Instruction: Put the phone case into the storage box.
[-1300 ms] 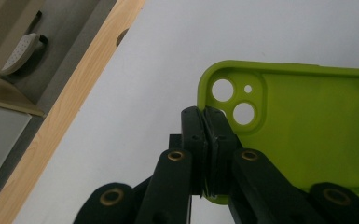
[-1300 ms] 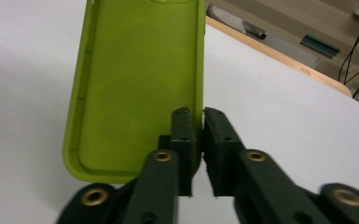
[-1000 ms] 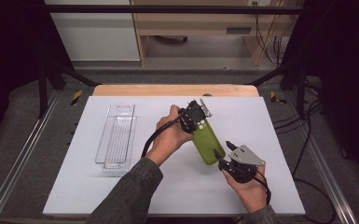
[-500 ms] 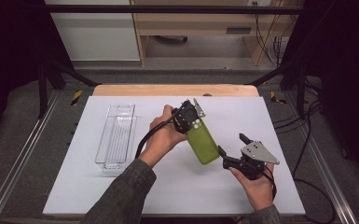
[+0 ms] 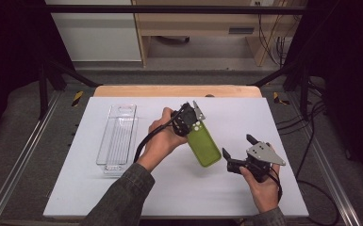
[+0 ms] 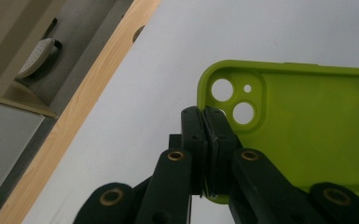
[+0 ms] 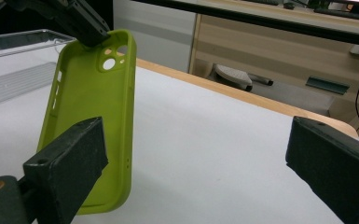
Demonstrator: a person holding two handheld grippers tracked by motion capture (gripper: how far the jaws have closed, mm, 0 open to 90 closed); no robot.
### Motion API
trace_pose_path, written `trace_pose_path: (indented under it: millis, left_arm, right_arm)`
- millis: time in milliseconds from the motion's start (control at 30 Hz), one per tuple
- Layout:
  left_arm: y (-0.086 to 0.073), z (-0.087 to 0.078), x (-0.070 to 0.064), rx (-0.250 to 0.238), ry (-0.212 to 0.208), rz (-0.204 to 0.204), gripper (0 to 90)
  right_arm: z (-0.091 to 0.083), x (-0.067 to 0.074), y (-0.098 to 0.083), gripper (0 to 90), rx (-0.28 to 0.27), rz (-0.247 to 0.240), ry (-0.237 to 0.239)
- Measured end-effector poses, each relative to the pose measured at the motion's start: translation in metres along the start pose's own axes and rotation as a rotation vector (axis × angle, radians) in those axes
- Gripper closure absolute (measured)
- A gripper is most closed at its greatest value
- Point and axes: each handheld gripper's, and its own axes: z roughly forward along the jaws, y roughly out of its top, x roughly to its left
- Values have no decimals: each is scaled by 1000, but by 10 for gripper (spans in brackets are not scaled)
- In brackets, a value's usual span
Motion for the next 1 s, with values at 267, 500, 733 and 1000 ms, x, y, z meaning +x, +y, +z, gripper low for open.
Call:
trace_pose_path:
  millis: [267,500,733,1000]
  left_arm:
    - [0,-5,-1,-10,13,7,875]
    - [-4,-9,-3,-13,23,22,875]
    - [-11,-15,0,-22,48,23,875]
    - [-21,-29,8,-36,93,24,874]
  right_arm:
    - [2,-3,-3,54,21,20,29]
    - [3,-3,-7,47,6,1,13]
    - [5,-5,-11,62,-8,-42,0]
    - [0,-8,-16,63,-26,-35,6]
